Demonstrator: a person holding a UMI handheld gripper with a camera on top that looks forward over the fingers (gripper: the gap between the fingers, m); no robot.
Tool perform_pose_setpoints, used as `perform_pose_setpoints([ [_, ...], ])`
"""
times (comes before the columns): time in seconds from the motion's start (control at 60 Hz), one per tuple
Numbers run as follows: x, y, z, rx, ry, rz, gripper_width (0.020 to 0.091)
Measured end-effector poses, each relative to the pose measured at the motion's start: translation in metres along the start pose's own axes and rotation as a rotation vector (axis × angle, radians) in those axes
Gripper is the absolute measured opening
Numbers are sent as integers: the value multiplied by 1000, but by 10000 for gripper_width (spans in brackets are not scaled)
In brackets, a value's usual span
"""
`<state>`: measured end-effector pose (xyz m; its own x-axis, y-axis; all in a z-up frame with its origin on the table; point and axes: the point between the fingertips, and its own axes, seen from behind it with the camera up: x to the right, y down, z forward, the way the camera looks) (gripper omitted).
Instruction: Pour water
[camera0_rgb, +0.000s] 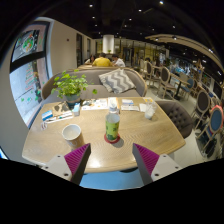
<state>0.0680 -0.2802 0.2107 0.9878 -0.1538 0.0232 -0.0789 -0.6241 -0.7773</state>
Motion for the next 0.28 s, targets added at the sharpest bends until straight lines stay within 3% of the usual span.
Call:
perform_pose_setpoints([
  [0.283, 6, -9, -16, 37, -16, -8, 853],
])
